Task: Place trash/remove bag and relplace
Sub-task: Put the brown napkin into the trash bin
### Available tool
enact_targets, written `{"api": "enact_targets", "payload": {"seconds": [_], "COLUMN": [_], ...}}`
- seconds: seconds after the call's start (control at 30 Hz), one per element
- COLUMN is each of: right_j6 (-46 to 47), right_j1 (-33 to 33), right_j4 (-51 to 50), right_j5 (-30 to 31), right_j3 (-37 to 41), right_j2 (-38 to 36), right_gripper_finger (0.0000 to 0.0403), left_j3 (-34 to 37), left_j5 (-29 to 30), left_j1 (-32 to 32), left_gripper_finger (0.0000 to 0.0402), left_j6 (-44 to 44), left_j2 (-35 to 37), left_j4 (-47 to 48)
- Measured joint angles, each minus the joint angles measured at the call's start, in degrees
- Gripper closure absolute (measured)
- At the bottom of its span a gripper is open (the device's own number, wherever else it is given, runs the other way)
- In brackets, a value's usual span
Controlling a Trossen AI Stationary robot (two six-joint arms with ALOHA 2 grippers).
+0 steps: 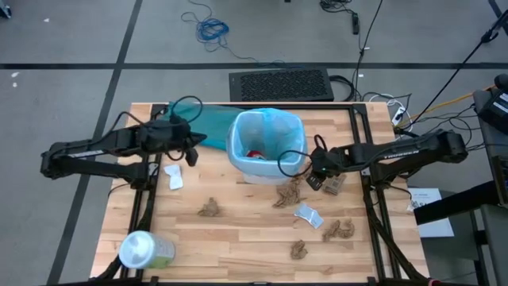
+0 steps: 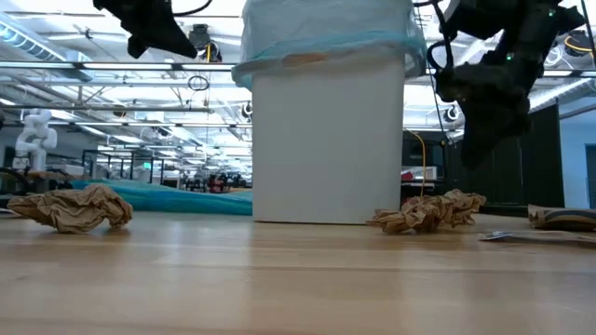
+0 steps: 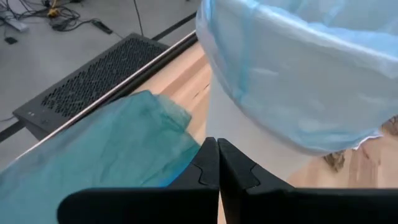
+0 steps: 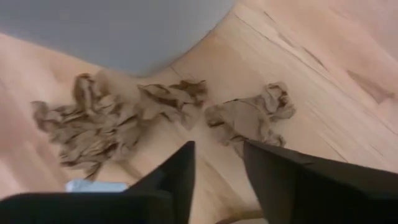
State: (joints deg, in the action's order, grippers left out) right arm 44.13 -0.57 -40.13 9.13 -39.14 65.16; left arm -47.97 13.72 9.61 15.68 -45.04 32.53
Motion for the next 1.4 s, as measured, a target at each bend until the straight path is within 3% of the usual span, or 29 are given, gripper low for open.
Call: {"api": "enact_targets", "payload": {"seconds": [0.13,0.27,0.7,0.83,1.03,1.2,1.4], "right_j6": [-0.27,-1.84,-3.05,-2.98,-2.82,-0.46,-0.68], "right_j1": [1.14,2.59,6.28,6.15,4.24,1.16,-3.8], "right_j4": [1.99,3.77,5.81,6.05,6.09,3.68,-3.01], "right_j5": [0.06,-0.06,-0.52,-0.53,-1.52,-4.73,-5.01], "right_j3": [1.45,2.08,2.1,2.1,2.1,0.42,-8.22], "right_j2": [2.04,4.16,11.37,12.76,11.51,8.71,3.86], "right_gripper_finger": [0.0214,0.0192,0.0207,0.0244,0.0383,0.0397,0.0401], "left_j3": [0.02,0.02,0.04,0.04,0.04,0.04,0.04], "left_j5": [-0.18,-0.16,-0.2,-0.64,-1.76,-1.98,-2.13], "left_j1": [0.0,0.0,0.0,0.0,0.0,0.0,0.0], "left_gripper_finger": [0.0401,0.0401,0.0401,0.0401,0.0402,0.0402,0.0402], "left_j6": [-0.04,-0.09,-0.09,-0.05,0.06,0.06,-0.02], "left_j2": [-0.57,-1.46,-1.44,-1.44,-1.44,-1.44,-1.44], "left_j4": [0.1,0.09,0.09,0.09,-0.29,-0.55,-0.96]}}
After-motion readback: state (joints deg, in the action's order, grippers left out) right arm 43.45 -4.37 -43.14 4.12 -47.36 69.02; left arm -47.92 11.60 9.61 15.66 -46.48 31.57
